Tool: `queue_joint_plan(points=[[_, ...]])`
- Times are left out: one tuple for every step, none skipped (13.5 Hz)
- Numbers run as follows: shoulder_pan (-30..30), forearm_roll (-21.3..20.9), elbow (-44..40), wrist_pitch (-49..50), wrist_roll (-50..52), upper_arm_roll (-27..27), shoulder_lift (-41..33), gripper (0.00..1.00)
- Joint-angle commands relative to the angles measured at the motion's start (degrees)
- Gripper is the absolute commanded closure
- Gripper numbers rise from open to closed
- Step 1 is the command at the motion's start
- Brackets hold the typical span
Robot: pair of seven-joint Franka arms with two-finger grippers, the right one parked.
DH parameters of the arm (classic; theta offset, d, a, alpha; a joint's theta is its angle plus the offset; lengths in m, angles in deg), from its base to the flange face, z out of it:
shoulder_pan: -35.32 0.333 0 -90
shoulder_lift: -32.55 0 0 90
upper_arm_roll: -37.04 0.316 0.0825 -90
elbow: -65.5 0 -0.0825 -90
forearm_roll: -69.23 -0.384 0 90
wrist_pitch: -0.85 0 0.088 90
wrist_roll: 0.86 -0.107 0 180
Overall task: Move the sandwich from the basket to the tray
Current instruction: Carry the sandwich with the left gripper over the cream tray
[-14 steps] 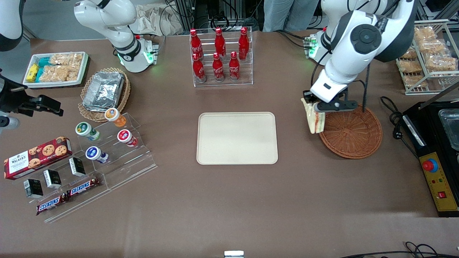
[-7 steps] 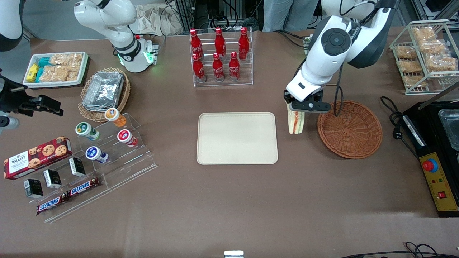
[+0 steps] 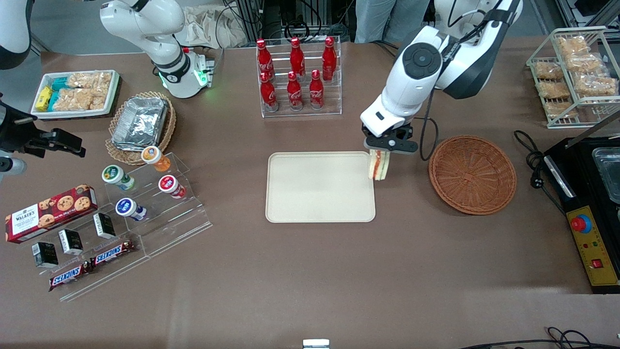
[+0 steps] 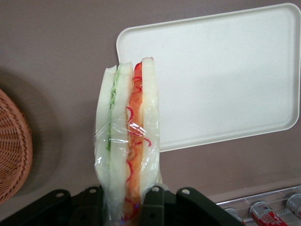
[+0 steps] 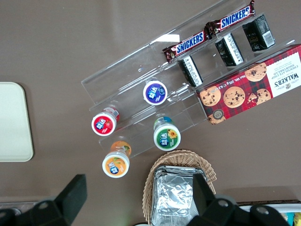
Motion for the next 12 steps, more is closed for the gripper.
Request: queue_joint_plan(points=[[-1.2,-0.6,-2.9,-1.1,1.0,0.1,3.9,1.00],[-1.2,-0.8,-2.8,-2.2,1.1,0.0,5.3,1.00],[-1.4,-1.8,-2.8,-3.2,1.7,-0.1,6.7,1.00],[-2.3,-3.0,-2.7,-4.7,3.3,-0.1,8.0,1.00],[-2.4,-4.0,-2.6,-6.1,4.3,-0.1,9.7,1.00],[-2.5,-5.1,-2.6,-7.3,4.8,-0.1,11.0,1.00],[-2.5,-5.5,-2.6,-8.3,4.9,-0.1,12.2,1.00],[-2.5,-5.6,-2.5,-9.3,4.9,-0.1,13.2,1.00],[-2.5,-5.9,-2.3,-10.2,4.9,-0.1,14.0,1.00],[-2.5,-6.7,-2.3,-10.9,5.0,-0.1,14.9,1.00],[-2.5,-6.8,-2.3,-11.5,5.3,-0.1,16.0,1.00],[-2.5,-6.9,-2.3,-12.4,5.4,0.0,17.2,1.00]])
